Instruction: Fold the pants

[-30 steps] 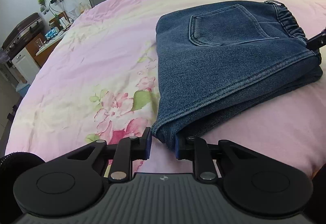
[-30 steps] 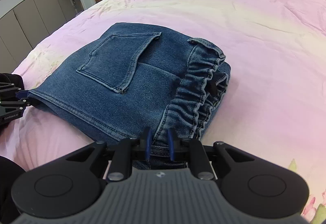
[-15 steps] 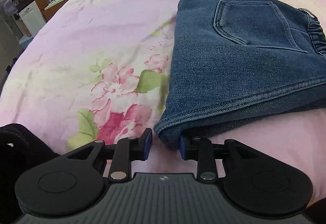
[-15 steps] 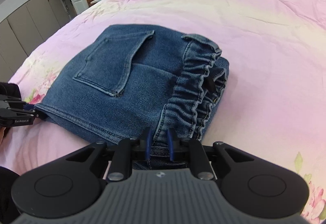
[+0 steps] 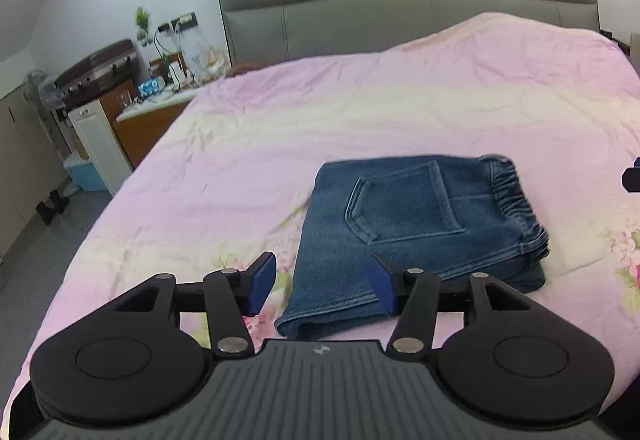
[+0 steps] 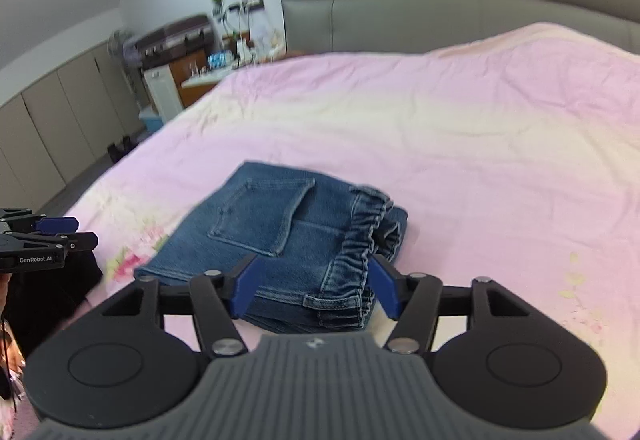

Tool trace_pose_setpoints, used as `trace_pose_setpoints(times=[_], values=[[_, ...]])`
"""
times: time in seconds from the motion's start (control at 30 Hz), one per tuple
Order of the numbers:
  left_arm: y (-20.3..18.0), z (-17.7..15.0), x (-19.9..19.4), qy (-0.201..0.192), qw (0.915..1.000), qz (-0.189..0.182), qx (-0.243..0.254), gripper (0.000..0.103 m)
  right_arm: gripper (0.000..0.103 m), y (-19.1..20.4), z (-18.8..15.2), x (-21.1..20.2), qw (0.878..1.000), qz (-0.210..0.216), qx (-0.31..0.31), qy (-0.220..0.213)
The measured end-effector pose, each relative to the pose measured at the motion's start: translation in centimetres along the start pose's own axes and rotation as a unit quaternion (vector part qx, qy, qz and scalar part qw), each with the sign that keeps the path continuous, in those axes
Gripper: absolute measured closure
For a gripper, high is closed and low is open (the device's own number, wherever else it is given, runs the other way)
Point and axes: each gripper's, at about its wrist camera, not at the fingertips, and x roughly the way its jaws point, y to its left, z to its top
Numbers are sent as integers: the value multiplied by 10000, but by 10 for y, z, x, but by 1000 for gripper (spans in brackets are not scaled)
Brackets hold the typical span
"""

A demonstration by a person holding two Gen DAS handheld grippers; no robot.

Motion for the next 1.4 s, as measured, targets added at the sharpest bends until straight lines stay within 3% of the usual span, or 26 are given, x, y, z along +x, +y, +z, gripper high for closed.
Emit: trace_pose_setpoints(times=[0.2, 0.47, 0.57, 0.87, 1.4], values=[[-41, 4, -57, -591, 9981, 45, -140, 17, 31, 27, -19, -74, 9973, -200, -146, -688], [-75, -21, -96, -756, 9941, 222, -746, 16, 19, 52, -61, -129, 9912, -482, -377, -1173], [-86, -30, -100, -691, 9947, 250, -717, 16, 17, 56, -75, -139, 9886, -592, -395, -1327], [-114, -54, -88, -319, 9976, 120, -603, 16, 16, 53, -103, -129, 9895, -690, -507, -1162], [-136, -62, -50, 85, 9992, 49, -393, 16, 16, 31, -106, -84, 9936, -790, -257, -760]])
